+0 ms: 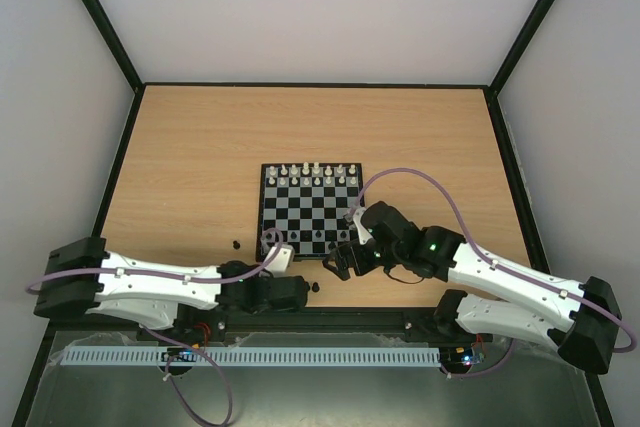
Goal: Set up the chess pieces on the board
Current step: Pick up the chess piece at the center of the board.
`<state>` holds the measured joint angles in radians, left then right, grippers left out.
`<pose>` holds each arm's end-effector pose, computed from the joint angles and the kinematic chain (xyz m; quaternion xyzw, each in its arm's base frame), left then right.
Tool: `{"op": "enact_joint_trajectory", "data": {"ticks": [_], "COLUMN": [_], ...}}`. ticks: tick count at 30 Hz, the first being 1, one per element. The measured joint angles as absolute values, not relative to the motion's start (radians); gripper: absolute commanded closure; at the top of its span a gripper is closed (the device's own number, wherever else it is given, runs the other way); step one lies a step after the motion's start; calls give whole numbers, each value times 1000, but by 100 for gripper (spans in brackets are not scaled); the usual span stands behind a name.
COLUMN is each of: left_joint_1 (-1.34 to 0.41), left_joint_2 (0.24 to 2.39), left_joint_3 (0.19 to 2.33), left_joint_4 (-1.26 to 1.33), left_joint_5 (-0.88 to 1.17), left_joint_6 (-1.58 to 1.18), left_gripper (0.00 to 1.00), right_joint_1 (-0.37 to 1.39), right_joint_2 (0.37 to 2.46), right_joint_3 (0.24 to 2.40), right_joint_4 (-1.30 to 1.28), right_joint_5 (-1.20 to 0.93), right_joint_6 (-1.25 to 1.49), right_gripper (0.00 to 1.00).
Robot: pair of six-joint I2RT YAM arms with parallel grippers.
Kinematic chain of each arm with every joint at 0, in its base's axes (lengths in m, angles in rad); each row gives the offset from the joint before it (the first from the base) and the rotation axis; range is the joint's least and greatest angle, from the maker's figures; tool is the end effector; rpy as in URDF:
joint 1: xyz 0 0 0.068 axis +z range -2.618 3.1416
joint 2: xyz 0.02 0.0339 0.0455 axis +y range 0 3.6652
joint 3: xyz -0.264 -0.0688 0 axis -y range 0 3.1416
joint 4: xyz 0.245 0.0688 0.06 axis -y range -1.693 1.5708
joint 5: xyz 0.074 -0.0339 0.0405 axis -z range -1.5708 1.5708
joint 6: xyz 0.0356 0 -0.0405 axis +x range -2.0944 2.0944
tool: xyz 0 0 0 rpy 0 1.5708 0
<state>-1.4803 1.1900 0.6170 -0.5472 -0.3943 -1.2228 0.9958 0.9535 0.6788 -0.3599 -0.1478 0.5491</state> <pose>0.0323 -0.2047 0.1800 0.0793 0.9536 -0.1723 0.2340 0.1083 0.1768 0.2553 -0.2296 0.8605 0.3612 0.2763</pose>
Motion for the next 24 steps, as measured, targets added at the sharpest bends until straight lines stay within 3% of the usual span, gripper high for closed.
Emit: {"op": "enact_joint_trajectory", "data": {"ticks": [14, 24], "left_joint_1": [-1505, -1506], "left_joint_2": [1283, 1307], "left_joint_3": [640, 640], "left_joint_4": [-540, -525], "left_joint_5": [-397, -408], "left_joint_6": [-1230, -1223], "left_gripper": [54, 53], "right_joint_1": [996, 996], "right_joint_2": [948, 948], "right_joint_3": [675, 674], "right_joint_4": [-360, -360], "right_joint_5": [-151, -153], "right_joint_6": [549, 549], "right_gripper": [4, 4]}}
